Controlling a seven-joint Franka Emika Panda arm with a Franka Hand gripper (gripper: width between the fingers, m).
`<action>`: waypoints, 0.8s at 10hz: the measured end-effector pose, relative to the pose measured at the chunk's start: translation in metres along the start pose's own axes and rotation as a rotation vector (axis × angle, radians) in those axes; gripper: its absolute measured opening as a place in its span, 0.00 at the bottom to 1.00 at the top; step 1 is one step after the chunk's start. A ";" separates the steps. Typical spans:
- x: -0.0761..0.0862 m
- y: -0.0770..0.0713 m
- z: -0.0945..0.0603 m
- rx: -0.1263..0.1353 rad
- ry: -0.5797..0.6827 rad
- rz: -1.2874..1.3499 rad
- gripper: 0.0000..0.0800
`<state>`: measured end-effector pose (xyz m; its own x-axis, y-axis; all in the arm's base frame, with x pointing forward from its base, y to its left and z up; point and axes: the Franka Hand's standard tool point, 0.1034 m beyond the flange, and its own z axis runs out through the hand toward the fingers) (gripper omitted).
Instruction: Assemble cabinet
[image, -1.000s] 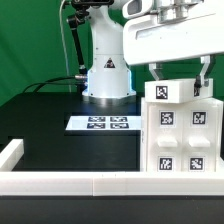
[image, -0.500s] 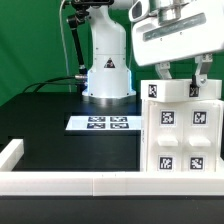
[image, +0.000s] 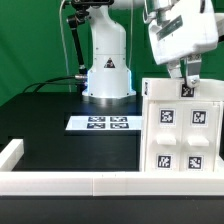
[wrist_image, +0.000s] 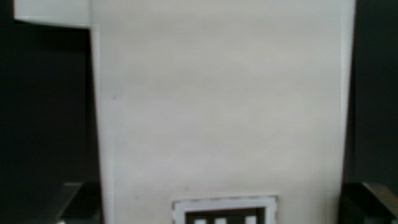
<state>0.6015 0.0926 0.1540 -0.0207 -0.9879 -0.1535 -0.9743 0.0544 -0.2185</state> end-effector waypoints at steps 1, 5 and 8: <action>0.000 0.000 0.000 -0.001 -0.001 0.068 0.70; 0.008 0.002 0.000 -0.020 -0.017 0.411 0.70; 0.009 0.001 0.000 -0.018 -0.041 0.454 0.71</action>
Offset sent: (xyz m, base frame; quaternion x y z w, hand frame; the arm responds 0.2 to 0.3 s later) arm -0.0064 -0.0117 -0.0004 -0.0419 0.0173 0.2692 0.9620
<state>0.6003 0.0842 0.1526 -0.4382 -0.8579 -0.2684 -0.8723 0.4779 -0.1035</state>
